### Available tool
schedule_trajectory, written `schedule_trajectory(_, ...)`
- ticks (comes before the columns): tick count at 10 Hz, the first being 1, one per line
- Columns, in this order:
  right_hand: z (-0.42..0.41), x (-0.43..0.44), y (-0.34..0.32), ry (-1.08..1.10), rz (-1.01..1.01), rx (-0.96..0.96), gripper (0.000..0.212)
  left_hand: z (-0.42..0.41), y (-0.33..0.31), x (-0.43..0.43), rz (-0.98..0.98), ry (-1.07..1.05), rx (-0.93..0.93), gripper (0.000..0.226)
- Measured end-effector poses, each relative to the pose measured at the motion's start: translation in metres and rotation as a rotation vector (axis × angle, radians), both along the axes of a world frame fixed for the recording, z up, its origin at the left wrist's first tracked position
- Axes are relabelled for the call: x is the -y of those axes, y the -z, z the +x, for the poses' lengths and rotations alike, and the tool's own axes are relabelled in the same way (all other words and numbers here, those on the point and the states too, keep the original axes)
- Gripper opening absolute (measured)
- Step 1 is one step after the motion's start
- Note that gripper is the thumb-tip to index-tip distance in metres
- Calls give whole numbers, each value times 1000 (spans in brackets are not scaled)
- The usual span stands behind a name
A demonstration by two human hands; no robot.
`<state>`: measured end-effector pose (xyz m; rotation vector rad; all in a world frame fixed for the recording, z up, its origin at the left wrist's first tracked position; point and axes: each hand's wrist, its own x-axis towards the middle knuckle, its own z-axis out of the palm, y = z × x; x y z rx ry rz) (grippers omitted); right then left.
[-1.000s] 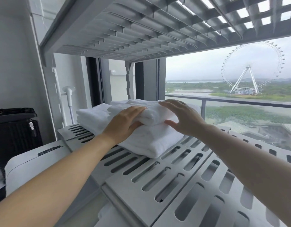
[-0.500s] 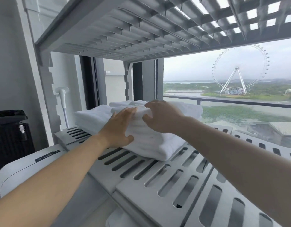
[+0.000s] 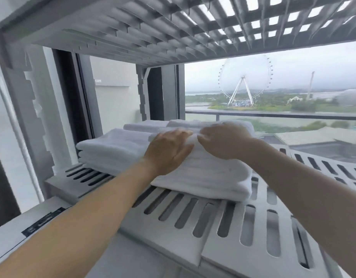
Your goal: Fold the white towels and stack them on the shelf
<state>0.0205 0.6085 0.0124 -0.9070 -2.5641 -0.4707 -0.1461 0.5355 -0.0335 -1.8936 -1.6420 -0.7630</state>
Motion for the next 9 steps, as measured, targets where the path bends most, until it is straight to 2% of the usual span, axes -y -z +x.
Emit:
schedule_trajectory(1,6,-2,12,2,-41,-53,45,-5,24,1,49,23,-47,44)
schedule_trajectory(2,7,-2,17,20,-107,-127,43,-8,31,4,27,6,-84,53)
schedule_trajectory(3,5,4,18,54,-82,-136,45,-8,27,10,-22,-6,-98,57)
schedule_trajectory(4,7,13,19,37,-72,-240,38,-12,25,16,-80,8,-121,57)
schedule_trajectory(5,14,18,19,-9,-161,-520,16,-16,24,27,-111,4,-134,60)
schedule_trajectory(6,18,23,25,6,-98,-556,21,-16,25,41,-120,-39,-92,61)
schedule_trajectory(7,25,28,34,7,14,-460,34,-14,26,53,-169,-56,-44,60)
schedule_trajectory(9,40,54,39,-28,54,-484,39,9,16,81,-89,-32,77,56)
